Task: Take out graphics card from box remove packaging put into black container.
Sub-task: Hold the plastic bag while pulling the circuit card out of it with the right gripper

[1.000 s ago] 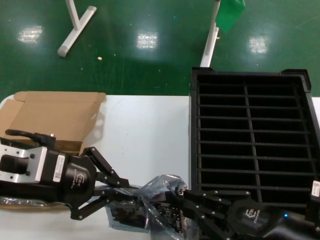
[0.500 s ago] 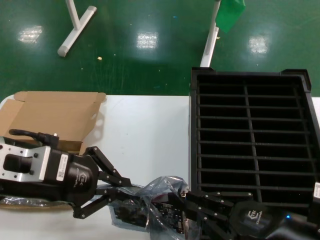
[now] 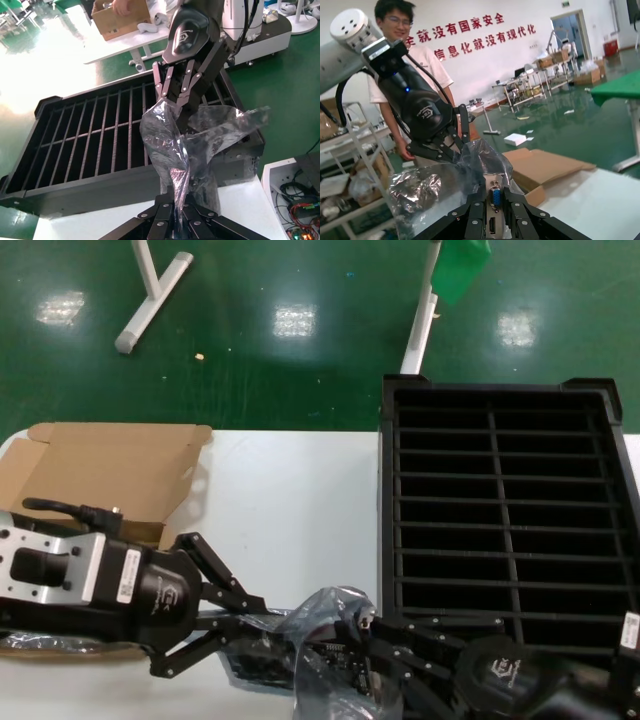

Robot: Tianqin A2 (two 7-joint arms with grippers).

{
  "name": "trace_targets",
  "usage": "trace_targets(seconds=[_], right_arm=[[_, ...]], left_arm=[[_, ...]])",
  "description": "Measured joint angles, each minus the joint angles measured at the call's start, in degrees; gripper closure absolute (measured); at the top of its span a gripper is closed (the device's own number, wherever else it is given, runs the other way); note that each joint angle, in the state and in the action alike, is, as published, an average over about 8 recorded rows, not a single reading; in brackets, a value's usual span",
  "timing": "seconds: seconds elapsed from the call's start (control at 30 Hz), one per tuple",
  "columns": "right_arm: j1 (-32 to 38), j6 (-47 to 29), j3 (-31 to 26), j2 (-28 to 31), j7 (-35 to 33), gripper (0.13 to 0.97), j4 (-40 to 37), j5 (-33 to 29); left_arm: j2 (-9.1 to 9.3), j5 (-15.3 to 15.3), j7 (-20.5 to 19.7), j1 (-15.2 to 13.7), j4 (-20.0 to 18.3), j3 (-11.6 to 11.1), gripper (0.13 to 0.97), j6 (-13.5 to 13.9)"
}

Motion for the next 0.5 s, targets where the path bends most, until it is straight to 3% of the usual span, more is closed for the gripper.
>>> trace_targets(seconds=[0.23,0.5], right_arm=[[0.49,-0.01,0.99,-0.9,-2.84,0.89,-0.85,-0.31],[1.84,0.96,1.15,-0.31,0.11,0.825,-1.95,0.13]], left_arm=[[0.31,-0.01,-0.14,-0.26,-0.2,0.08,0.955,-0.01],[0.93,0.46,0.06,-1.16,0.7,0.49,0.955,0.25]])
